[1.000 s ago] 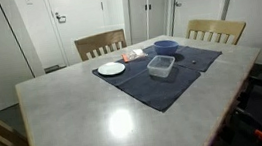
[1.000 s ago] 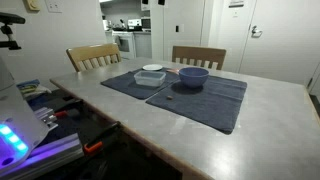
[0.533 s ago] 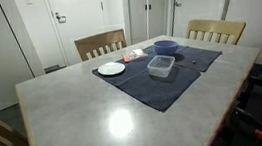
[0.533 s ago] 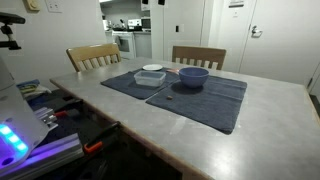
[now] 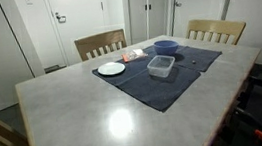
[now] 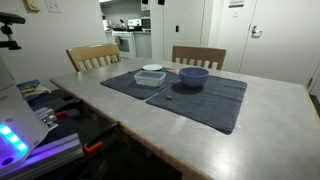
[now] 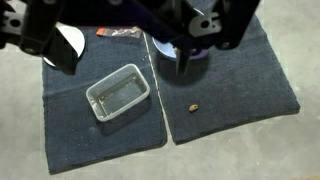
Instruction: Pour the contents of the blue bowl into the plastic container
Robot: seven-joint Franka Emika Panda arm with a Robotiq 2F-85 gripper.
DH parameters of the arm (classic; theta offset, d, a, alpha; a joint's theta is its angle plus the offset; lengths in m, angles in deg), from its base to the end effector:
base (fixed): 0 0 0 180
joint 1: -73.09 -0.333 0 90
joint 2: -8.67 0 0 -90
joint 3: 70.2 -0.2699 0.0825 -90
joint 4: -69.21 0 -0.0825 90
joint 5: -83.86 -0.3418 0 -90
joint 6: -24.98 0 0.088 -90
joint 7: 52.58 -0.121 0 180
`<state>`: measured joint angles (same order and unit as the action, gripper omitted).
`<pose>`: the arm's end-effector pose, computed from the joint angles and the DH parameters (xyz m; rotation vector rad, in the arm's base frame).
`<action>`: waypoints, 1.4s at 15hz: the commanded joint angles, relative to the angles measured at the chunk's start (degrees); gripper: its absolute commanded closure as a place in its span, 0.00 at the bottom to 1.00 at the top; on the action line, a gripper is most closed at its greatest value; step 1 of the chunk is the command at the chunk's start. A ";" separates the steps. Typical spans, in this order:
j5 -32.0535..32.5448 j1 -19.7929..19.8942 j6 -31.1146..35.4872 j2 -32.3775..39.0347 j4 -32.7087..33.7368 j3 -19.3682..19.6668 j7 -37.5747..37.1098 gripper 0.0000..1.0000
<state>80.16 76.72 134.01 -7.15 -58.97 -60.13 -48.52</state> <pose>0.4230 -0.0995 0.4341 -3.0119 0.2767 0.0691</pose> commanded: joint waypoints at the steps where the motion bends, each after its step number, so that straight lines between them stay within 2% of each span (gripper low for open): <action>1: -0.36 0.86 -0.82 0.99 0.49 -0.86 0.73 0.00; 6: -0.39 0.75 -1.71 4.13 2.51 -0.70 1.83 0.00; 12: 0.03 1.37 -2.03 11.54 7.36 -0.17 4.23 0.00; 16: 2.71 2.80 -0.57 16.54 11.63 0.05 2.96 0.00; 21: 0.39 6.31 1.52 23.13 17.52 1.86 5.67 0.00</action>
<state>82.19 80.61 134.35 10.93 -46.12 -59.00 -45.62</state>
